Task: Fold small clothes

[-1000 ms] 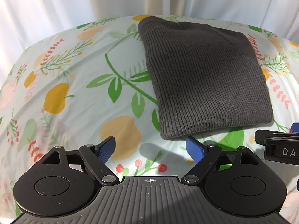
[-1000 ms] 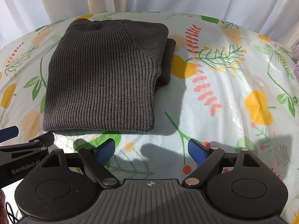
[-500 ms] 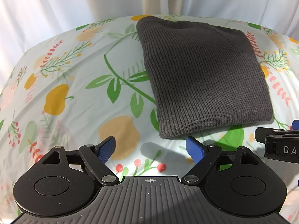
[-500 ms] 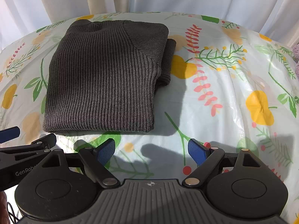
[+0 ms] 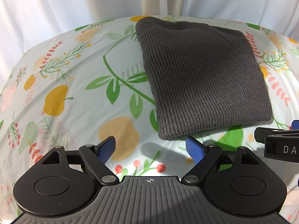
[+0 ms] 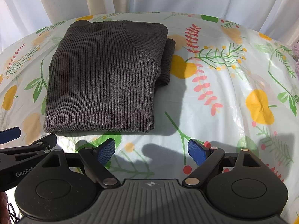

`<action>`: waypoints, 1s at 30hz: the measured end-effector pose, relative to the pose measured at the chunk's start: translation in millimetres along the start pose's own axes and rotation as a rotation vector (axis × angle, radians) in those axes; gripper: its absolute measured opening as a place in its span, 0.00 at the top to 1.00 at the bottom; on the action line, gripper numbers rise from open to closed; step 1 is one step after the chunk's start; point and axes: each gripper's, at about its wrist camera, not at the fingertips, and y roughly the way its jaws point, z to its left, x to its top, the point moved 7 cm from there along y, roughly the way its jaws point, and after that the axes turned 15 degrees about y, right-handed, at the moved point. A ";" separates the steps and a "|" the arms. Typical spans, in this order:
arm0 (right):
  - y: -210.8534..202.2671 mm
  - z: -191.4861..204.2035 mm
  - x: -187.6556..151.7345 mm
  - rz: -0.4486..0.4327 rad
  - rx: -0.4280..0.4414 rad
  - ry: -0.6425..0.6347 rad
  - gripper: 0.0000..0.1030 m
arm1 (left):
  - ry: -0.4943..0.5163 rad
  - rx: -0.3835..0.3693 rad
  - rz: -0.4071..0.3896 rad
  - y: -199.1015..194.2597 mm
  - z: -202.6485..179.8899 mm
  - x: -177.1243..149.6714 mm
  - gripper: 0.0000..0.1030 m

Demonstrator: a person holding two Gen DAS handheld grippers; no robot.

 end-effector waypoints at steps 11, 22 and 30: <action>-1.0 1.2 0.5 0.001 0.006 0.002 0.17 | -0.001 -0.002 -0.002 0.3 -0.2 0.4 0.15; -1.7 1.1 0.3 0.002 0.009 0.001 0.17 | -0.001 -0.007 -0.001 -0.6 -1.1 0.1 0.15; -2.0 0.6 0.3 0.004 0.007 0.002 0.17 | 0.003 -0.012 -0.001 -2.3 -3.6 -0.7 0.15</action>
